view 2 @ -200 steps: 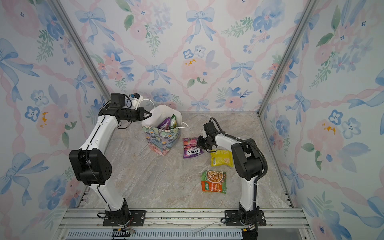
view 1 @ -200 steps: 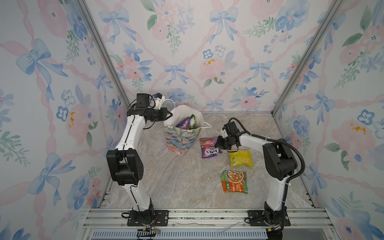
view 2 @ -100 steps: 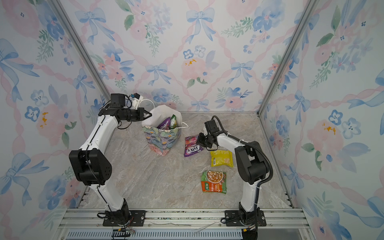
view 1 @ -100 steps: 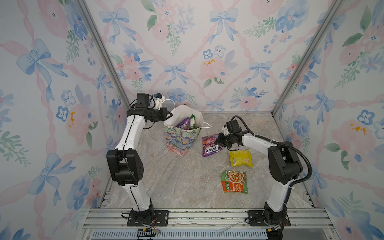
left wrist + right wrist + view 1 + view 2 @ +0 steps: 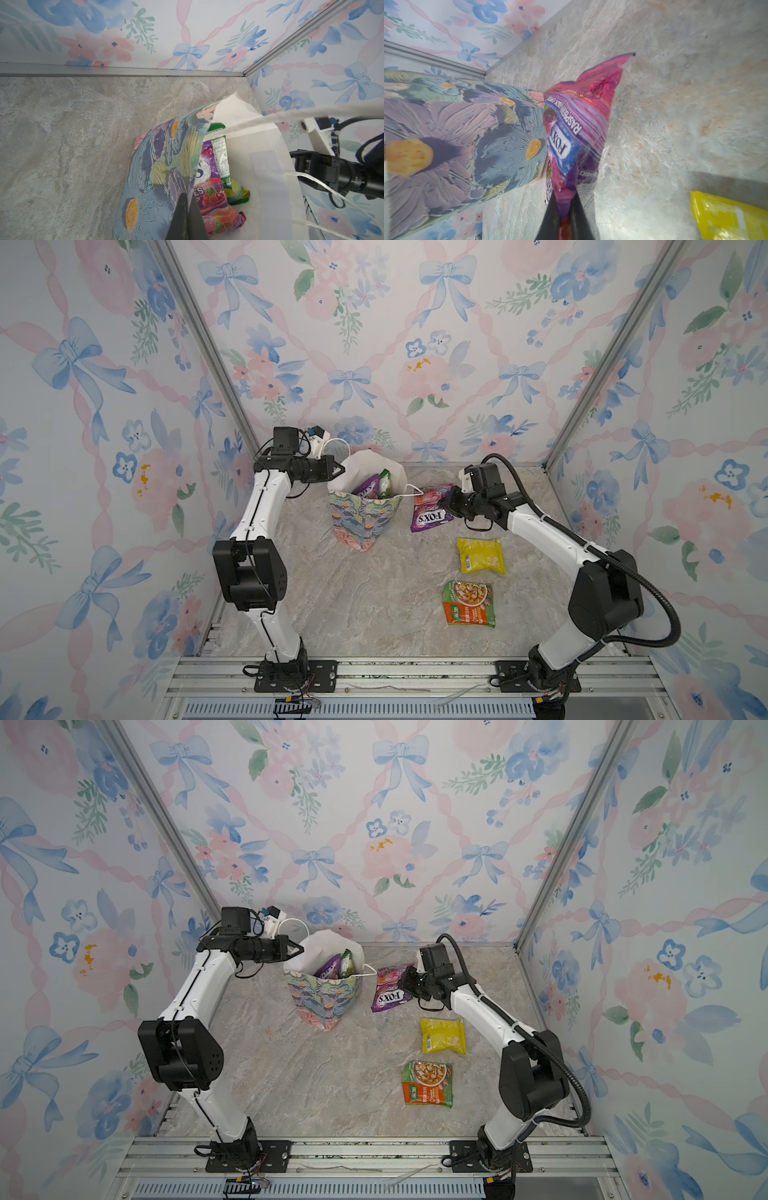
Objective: Place the snacks into the paper bag
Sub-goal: 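Lift the pink packet and carry it over the bag held by the left gripper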
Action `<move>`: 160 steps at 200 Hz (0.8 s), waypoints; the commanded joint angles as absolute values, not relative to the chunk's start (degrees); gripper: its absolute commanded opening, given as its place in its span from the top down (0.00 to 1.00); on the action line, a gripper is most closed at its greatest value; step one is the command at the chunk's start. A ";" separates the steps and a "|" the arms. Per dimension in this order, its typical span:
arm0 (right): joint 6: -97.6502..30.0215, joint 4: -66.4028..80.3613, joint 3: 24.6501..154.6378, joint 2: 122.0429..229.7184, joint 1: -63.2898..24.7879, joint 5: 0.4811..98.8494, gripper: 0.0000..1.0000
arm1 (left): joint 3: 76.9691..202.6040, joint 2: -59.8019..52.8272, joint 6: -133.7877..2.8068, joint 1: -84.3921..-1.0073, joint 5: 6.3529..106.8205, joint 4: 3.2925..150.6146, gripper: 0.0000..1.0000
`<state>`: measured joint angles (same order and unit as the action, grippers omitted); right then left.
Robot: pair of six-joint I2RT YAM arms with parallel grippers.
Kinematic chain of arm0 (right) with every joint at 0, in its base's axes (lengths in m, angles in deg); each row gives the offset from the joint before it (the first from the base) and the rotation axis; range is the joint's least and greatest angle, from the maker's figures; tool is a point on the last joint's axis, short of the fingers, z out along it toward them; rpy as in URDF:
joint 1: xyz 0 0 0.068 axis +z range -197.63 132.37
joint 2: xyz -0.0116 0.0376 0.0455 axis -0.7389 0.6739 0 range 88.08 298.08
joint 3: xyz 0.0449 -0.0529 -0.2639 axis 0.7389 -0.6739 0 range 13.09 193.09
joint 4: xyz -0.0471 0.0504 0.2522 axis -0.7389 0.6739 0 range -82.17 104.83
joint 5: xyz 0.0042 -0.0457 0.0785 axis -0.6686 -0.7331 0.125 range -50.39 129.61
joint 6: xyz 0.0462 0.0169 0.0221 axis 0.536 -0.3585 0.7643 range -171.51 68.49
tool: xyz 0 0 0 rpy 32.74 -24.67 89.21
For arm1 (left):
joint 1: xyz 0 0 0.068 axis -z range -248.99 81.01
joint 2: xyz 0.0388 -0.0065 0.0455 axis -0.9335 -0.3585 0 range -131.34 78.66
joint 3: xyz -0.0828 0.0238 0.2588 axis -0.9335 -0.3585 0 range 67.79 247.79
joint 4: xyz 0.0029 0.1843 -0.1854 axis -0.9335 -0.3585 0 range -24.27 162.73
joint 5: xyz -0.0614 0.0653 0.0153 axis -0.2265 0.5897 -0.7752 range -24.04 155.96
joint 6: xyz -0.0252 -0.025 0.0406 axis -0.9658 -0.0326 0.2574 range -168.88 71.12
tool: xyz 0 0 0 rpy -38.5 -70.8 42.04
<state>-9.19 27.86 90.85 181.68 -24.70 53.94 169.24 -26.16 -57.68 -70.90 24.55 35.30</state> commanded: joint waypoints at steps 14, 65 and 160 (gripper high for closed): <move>-11.22 31.45 97.09 175.77 -25.04 48.66 1.00 | 168.80 -24.52 -57.37 -71.45 23.76 35.20 1.00; -11.96 31.92 101.81 173.47 -24.80 45.13 1.00 | 168.77 -24.36 -57.38 -71.36 23.69 35.21 1.00; -13.45 30.43 110.71 174.22 -21.20 40.69 1.00 | 168.77 -24.44 -57.36 -71.36 23.84 35.22 1.00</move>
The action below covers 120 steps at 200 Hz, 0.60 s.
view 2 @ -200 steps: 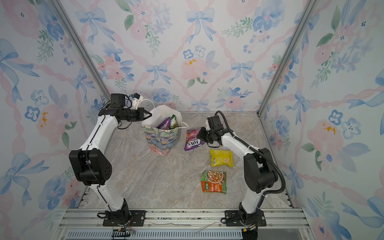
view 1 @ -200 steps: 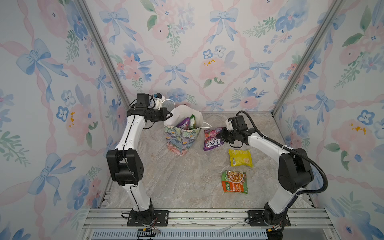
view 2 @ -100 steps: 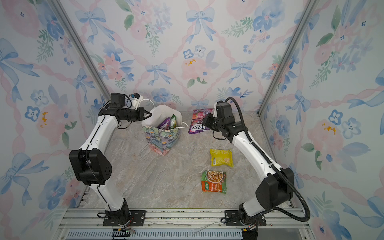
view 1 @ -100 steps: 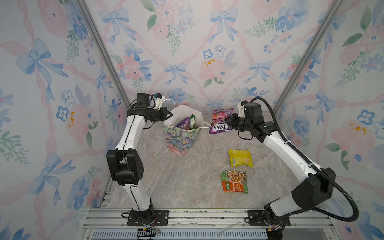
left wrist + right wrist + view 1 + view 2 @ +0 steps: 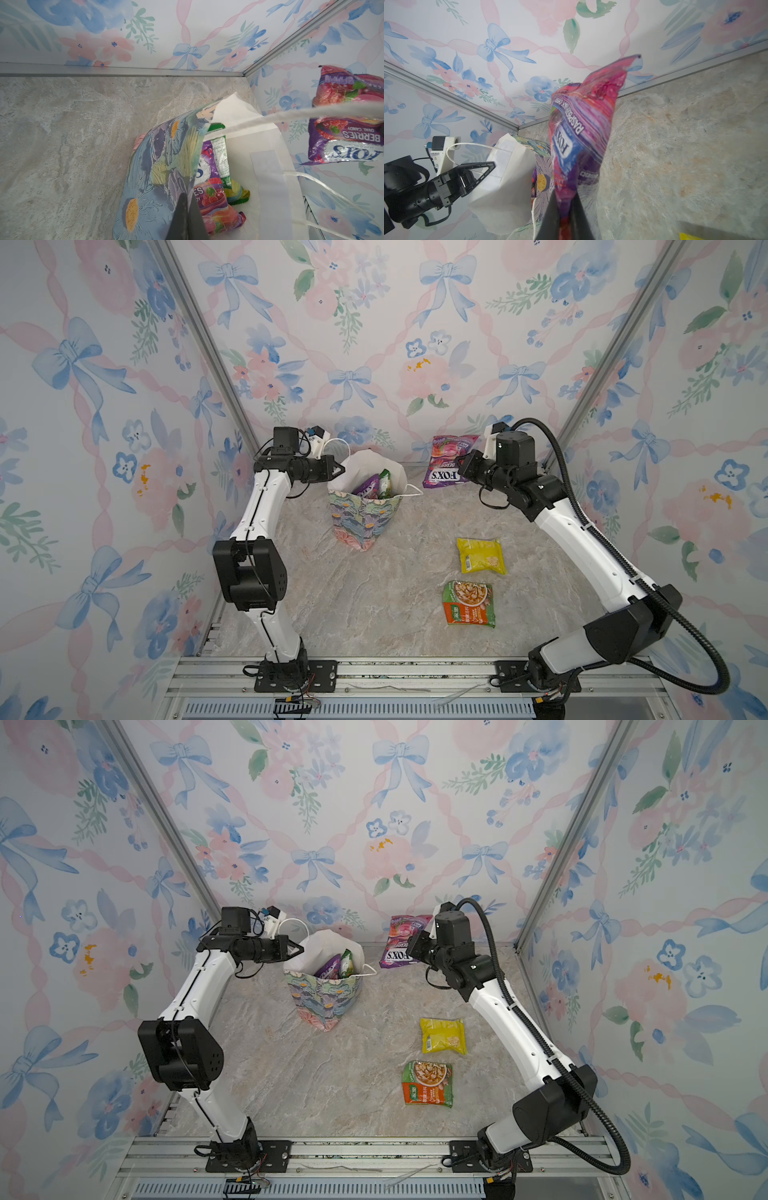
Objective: Place the snacks into the paper bag
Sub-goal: 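Lift the pink packet and carry it over the bag held by the left gripper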
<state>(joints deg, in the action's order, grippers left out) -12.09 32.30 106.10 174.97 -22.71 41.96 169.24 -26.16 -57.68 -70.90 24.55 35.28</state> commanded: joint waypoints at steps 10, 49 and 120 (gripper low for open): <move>-13.75 30.25 112.07 174.68 -20.39 40.44 1.00 | 168.80 -24.48 -57.32 -71.40 23.86 35.25 1.00; -15.36 29.92 117.31 177.20 -15.84 37.12 1.00 | 168.77 -24.61 -57.35 -71.37 23.88 35.20 1.00; -18.55 29.28 127.88 187.35 -8.04 35.57 1.00 | 168.69 -24.53 -57.32 -71.41 24.04 35.20 1.00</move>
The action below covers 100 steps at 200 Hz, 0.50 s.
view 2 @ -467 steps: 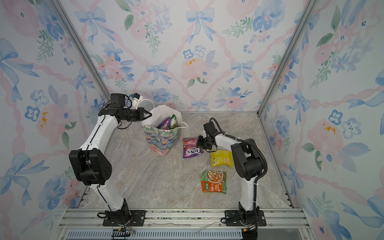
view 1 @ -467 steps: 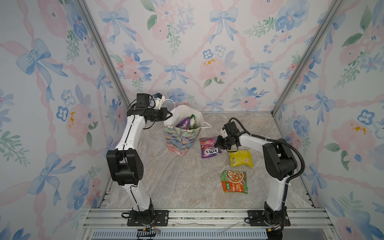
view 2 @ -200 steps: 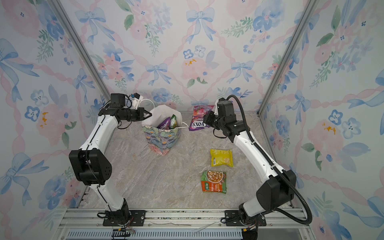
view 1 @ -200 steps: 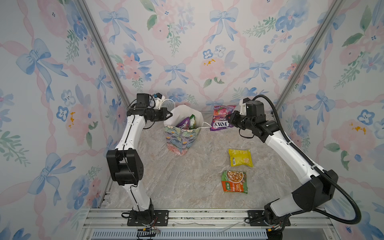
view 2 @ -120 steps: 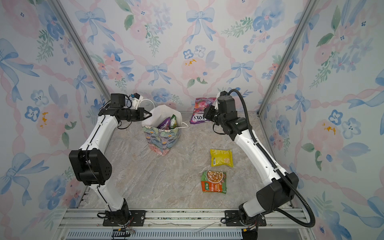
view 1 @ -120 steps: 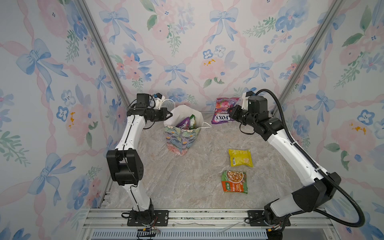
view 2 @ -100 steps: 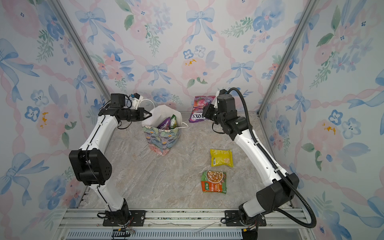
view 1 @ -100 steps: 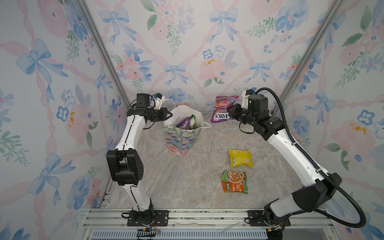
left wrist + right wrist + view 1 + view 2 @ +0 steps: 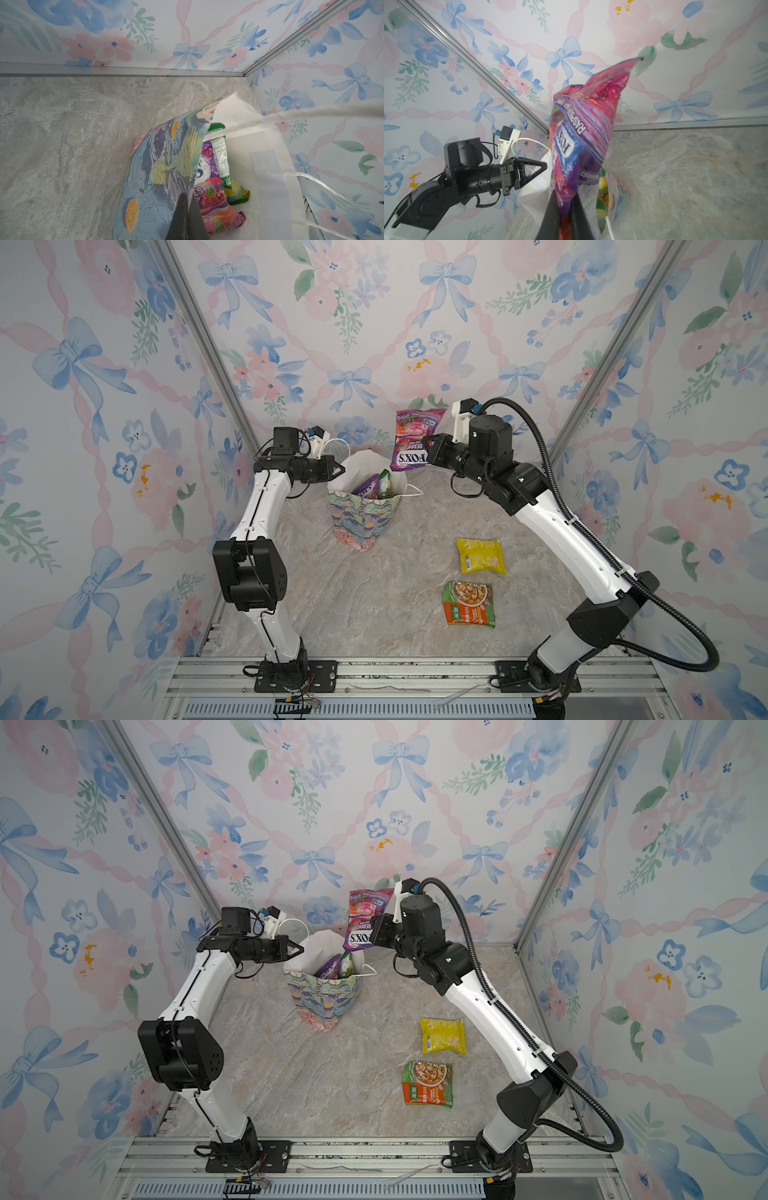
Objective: Place the snacks into the paper bag
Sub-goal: 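Lift the pink packet and carry it over the bag held by the left gripper, then lower the pink raspberry packet into the bag and open the right gripper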
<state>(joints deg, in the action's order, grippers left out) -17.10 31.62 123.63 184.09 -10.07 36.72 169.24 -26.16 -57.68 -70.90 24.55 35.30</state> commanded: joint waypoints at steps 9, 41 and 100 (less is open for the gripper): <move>-18.30 29.21 129.13 188.69 -7.49 35.64 1.00 | 168.70 -24.53 -57.38 -71.37 23.95 35.22 1.00; -17.18 29.28 132.75 193.08 -5.73 36.72 1.00 | 168.68 -24.40 -57.28 -71.36 23.99 35.16 1.00; -13.49 26.70 131.03 195.42 -3.55 37.24 1.00 | 168.71 -24.45 -57.23 -71.41 23.78 35.20 1.00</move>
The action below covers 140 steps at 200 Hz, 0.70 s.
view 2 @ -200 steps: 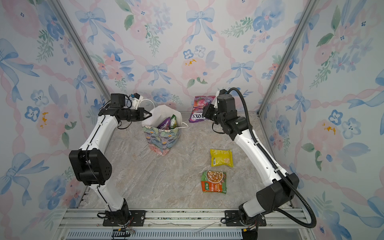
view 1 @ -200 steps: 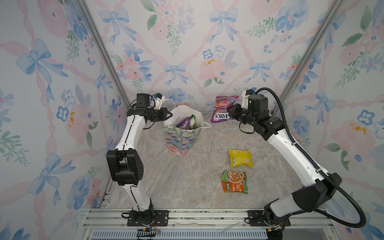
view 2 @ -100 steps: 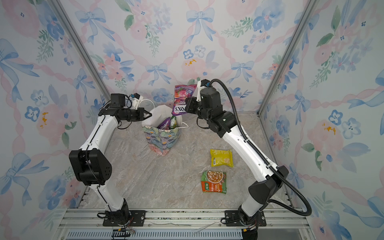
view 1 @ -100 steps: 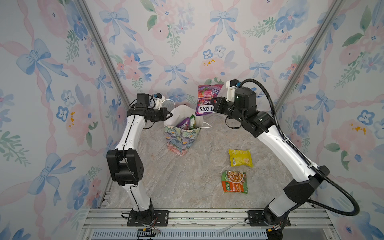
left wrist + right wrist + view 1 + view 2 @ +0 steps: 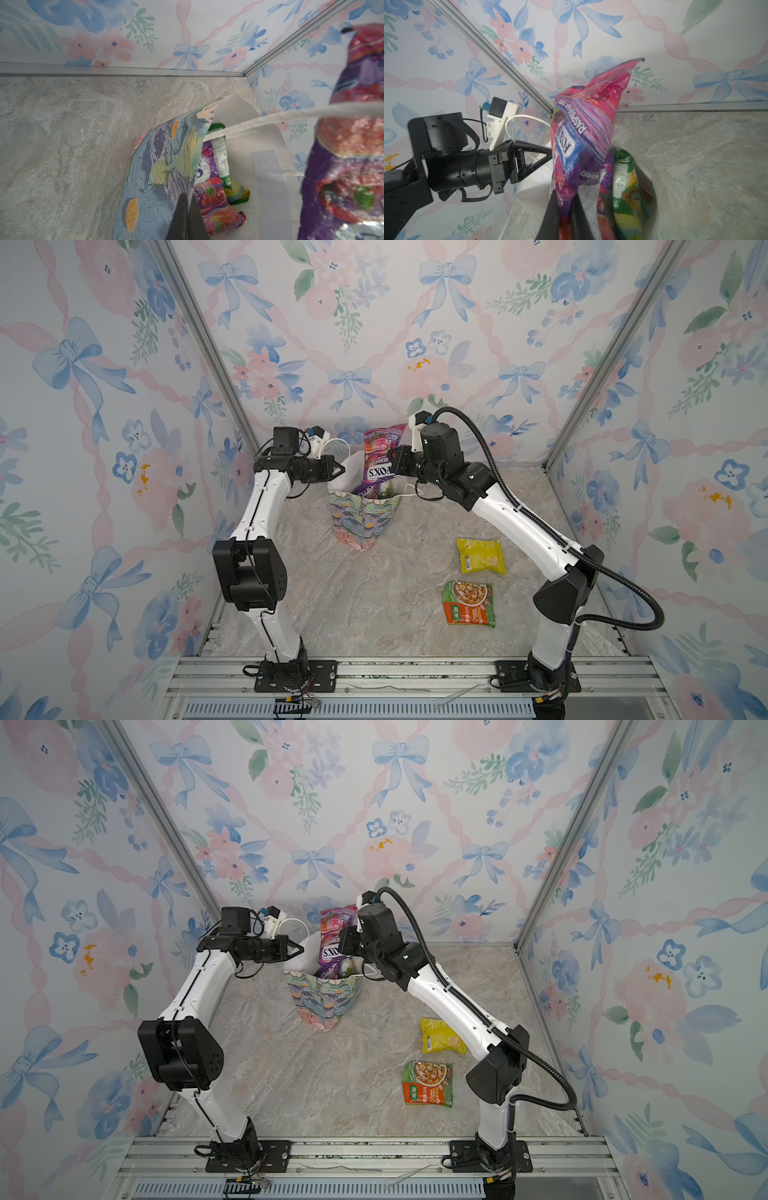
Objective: Place the snacks into the paper bag
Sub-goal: 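Lower the pink raspberry packet into the bag and open the right gripper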
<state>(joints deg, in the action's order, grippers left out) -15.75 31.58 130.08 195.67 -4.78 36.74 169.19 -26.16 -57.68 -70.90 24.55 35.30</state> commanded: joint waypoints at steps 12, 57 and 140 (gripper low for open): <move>-13.07 26.40 130.37 195.49 -3.32 37.24 1.00 | 168.68 -24.45 -57.25 -71.45 23.82 35.20 1.00; -11.58 24.46 126.68 194.87 -3.09 36.71 1.00 | 168.68 -24.27 -57.23 -71.45 23.69 35.27 1.00; -9.19 23.24 126.12 197.26 -3.22 38.27 1.00 | 168.68 -24.18 -57.24 -71.45 23.72 35.20 1.00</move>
<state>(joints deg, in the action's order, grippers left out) -11.11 27.29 125.99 195.80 -3.65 37.00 169.19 -26.16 -57.68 -70.90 24.55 35.30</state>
